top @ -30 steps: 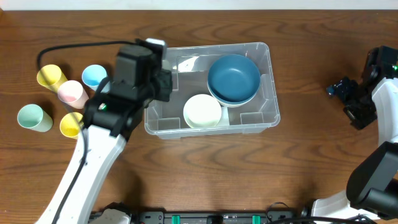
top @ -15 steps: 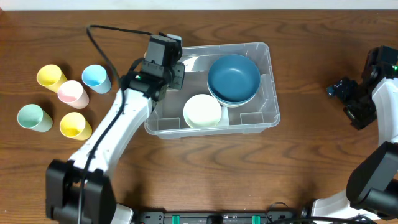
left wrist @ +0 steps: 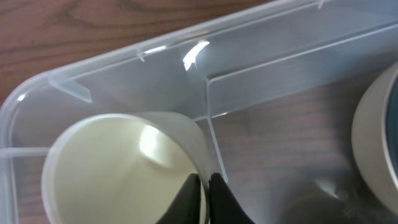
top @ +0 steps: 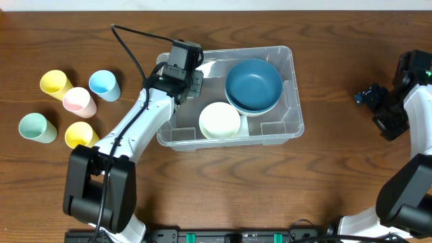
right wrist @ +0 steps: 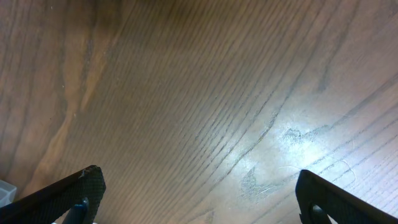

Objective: Pack container
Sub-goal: 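Carry the cream cup into the bin's back-left corner and release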

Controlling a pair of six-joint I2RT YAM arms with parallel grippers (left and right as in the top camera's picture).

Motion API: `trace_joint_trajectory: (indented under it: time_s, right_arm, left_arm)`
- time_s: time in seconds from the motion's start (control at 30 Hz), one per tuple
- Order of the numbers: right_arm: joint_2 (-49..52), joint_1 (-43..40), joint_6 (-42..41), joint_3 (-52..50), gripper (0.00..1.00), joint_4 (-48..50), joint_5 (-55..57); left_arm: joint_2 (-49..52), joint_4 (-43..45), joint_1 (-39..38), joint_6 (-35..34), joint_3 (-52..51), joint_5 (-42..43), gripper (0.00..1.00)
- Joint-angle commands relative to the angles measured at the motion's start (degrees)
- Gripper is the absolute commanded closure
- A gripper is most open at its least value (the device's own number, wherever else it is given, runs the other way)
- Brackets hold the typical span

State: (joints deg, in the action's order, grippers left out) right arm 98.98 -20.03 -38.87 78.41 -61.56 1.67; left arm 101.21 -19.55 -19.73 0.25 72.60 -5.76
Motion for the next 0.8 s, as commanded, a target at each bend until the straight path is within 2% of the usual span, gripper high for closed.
trace_joint_trajectory:
  time_s: [0.0, 0.1, 0.17, 0.6, 0.63, 0.77]
  right_arm:
    - [-0.1, -0.2, -0.9, 0.2, 0.01, 0.0, 0.2]
    - [-0.1, -0.2, -0.9, 0.2, 0.01, 0.0, 0.2]
    - [-0.1, -0.2, -0.9, 0.2, 0.01, 0.0, 0.2]
    - [-0.1, -0.2, -0.9, 0.2, 0.01, 0.0, 0.2]
    - [-0.1, -0.2, -0.9, 0.2, 0.01, 0.0, 0.2]
    - [-0.1, -0.2, -0.9, 0.2, 0.01, 0.0, 0.2]
  left_arm:
    - [0.6, 0.2, 0.0, 0.2, 0.1, -1.4, 0.83]
    - [0.6, 0.2, 0.0, 0.2, 0.1, -1.4, 0.66]
    - [0.6, 0.2, 0.0, 0.2, 0.1, -1.4, 0.61]
    - [0.3, 0.4, 0.0, 0.2, 0.2, -1.4, 0.58]
    - [0.0, 0.3, 0.0, 0.1, 0.5, -1.4, 0.55]
    - [-4.0, -1.8, 0.0, -0.3, 2.6, -1.4, 0.53]
